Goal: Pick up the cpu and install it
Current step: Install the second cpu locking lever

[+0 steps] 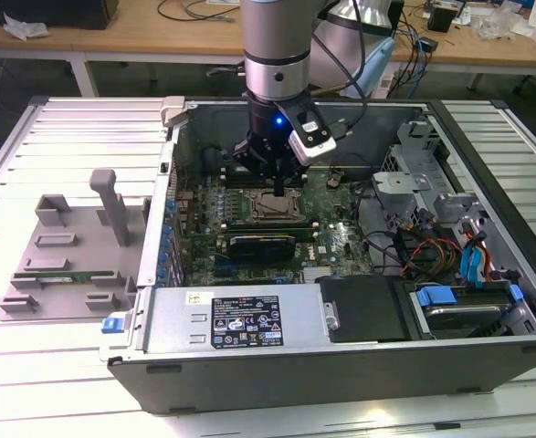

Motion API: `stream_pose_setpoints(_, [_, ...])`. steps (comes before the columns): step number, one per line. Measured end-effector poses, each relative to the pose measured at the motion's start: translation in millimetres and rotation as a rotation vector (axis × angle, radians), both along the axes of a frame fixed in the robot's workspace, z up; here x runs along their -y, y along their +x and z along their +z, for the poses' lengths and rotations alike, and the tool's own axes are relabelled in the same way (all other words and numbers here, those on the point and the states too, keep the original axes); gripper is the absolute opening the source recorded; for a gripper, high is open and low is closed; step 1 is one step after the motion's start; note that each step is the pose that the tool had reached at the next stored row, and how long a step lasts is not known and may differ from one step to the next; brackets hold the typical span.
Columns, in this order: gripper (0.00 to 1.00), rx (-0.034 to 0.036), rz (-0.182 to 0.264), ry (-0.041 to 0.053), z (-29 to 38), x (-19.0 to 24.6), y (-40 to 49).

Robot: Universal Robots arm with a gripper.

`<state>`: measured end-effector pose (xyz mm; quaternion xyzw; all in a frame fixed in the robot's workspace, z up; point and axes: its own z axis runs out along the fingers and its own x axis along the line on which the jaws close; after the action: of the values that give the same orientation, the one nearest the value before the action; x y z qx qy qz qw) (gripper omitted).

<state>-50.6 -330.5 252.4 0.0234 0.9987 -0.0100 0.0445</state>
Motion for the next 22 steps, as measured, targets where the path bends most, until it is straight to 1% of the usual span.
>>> stream_pose_setpoints(2, [0.11,-0.0003,0.0,-0.0004,0.2,0.6,0.0])
stream_pose_setpoints(3, [0.11,-0.0001,0.0,0.0,0.0,1.9,0.0])
stream_pose_setpoints(4, [0.11,0.0,0.0,0.0,0.0,6.6,0.0])
stream_pose_setpoints(5, [0.11,-0.0001,0.0,0.0,0.1,10.2,0.0])
stream_pose_setpoints(7, [0.11,0.0,0.0,-0.0001,-0.1,14.2,-1.0])
stream_pose_setpoints(8, [0.11,0.0,0.0,0.0,-0.2,14.8,-1.8])
stream_pose_setpoints(10, [0.11,0.0,0.0,0.0001,-0.6,15.9,-6.3])
stream_pose_setpoints(11, [0.11,0.0,0.001,0.0001,-1.6,17.1,-7.6])
stream_pose_setpoints(12, [0.11,-0.0001,0.005,0.0,-3.6,20.2,-7.8])
stream_pose_setpoints(14, [0.11,-0.0008,0.022,-0.0004,-5.5,21.0,-7.8])
stream_pose_setpoints(22, [0.11,-0.0007,0.024,-0.0003,-6.1,21.1,-8.1])
